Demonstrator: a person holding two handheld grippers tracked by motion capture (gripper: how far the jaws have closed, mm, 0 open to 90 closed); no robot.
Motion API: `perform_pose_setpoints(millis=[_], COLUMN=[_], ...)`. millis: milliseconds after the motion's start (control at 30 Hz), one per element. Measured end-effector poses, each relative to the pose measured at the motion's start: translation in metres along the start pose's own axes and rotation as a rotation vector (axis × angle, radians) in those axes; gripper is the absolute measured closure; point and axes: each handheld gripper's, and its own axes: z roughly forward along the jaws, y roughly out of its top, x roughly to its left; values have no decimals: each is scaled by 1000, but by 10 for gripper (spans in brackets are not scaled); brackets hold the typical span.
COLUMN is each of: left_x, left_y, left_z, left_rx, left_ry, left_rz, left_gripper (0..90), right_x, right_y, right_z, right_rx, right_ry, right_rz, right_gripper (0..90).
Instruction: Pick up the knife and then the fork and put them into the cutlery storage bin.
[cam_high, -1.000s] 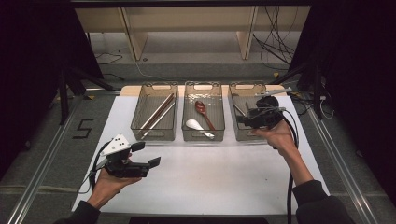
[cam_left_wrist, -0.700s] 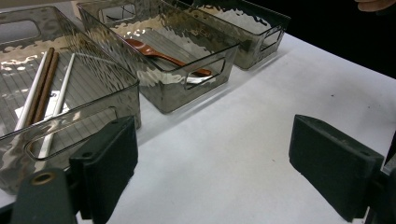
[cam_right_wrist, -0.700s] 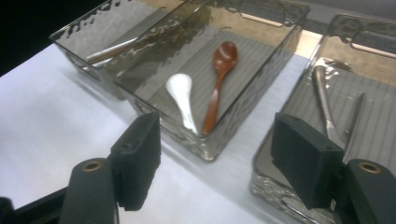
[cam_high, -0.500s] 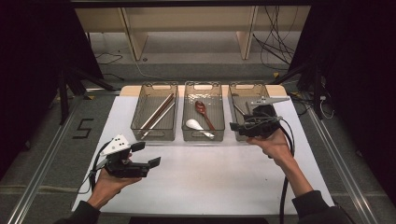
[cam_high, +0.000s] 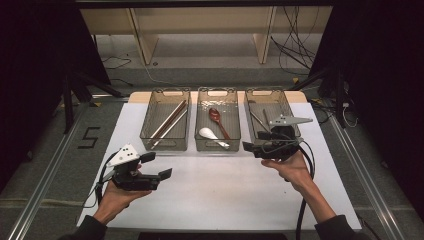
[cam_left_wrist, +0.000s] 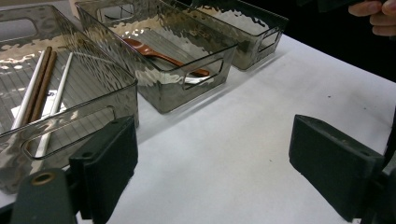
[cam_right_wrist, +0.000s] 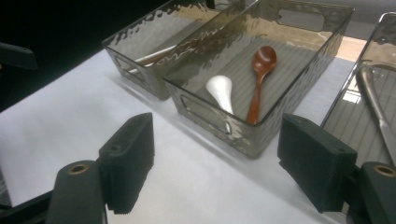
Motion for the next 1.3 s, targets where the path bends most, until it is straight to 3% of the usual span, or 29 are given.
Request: perform_pose_setpoints(millis=[600, 867, 1300], left_x=[-1, -2, -4], left_y=[-1, -1, -1], left_z=[0, -1, -2], left_rx=[3, -1, -1], left_ry=[-5, -4, -21], left_rz=[-6, -10, -12], left_gripper=[149, 149, 149], right_x=[10, 18, 26], right_y=[-29, -38, -63], right_z=[-9, -13, -25], right_rx=[-28, -59, -92], right_ry=[26, 39, 25], right_rz=[0, -26, -29], right_gripper=[267, 261, 236])
